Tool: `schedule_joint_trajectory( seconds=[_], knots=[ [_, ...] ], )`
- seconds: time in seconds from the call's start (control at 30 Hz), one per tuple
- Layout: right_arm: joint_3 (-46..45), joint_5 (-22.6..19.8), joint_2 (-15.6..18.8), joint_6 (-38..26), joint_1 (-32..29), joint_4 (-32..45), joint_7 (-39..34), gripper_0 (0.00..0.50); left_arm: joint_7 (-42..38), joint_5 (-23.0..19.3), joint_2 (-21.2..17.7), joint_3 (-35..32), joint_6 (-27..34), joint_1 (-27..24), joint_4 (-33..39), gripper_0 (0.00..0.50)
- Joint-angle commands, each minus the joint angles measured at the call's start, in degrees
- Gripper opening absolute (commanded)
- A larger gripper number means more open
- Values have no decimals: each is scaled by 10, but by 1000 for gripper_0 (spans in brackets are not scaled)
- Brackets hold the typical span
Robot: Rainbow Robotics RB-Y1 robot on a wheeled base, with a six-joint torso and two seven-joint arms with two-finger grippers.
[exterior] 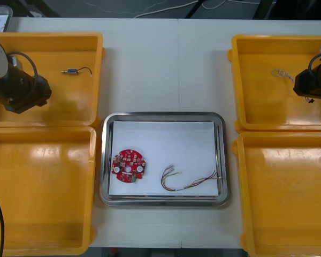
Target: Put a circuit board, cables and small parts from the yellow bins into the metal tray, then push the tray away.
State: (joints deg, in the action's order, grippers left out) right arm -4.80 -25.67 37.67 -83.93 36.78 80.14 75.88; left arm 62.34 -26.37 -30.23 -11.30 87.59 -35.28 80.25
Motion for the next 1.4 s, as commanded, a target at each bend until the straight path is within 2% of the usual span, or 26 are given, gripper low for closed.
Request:
schedule_joint_trajectory(
  seconds=[0.03, 0.33, 0.4, 0.53, 0.57, 0.6, 0.67, 0.73, 0.8, 0.87, 1.03, 1.2, 1.4],
  knots=[
    [-17, -11, -1, -35, 20, 23, 10, 0, 7, -11, -4, 8, 22, 29, 59, 0],
    [-17, -27, -2, -80, 19, 23, 9, 0, 0, -19, -3, 8, 35, 31, 69, 8],
    [-17, -29, -1, -82, 19, 23, 9, 0, 0, -21, -3, 8, 35, 31, 69, 57],
    [-17, -32, -2, -82, 19, 23, 7, 12, 0, -19, -2, 8, 35, 32, 69, 213],
    [-18, -31, -2, -82, 19, 23, 9, 81, 0, -19, -1, 8, 35, 32, 69, 257],
    [-18, -31, -1, -81, 20, 23, 10, 130, 0, -19, -1, 8, 35, 32, 69, 277],
    [-19, -32, -1, -81, 19, 23, 13, 327, 0, -18, -2, 8, 35, 32, 69, 350],
    [-20, -32, -2, -80, 20, 23, 15, 416, 0, -18, -1, 8, 35, 31, 69, 387],
    [-20, -32, -1, -79, 20, 23, 17, 461, 0, -18, -2, 8, 34, 31, 69, 411],
    [-20, -29, 0, -76, 20, 23, 23, 475, -1, -18, -3, 8, 35, 31, 74, 433],
    [-20, -26, 1, -75, 32, 13, 37, 475, -6, -18, -7, -3, 35, 21, 77, 479],
    [-20, -30, 1, -56, 56, -36, 56, 475, -15, -12, -6, -13, 35, 7, 76, 496],
    [-20, -31, 1, -26, 89, -111, 129, 476, -32, 1, -6, -24, 35, -20, 54, 500]
  ],
)
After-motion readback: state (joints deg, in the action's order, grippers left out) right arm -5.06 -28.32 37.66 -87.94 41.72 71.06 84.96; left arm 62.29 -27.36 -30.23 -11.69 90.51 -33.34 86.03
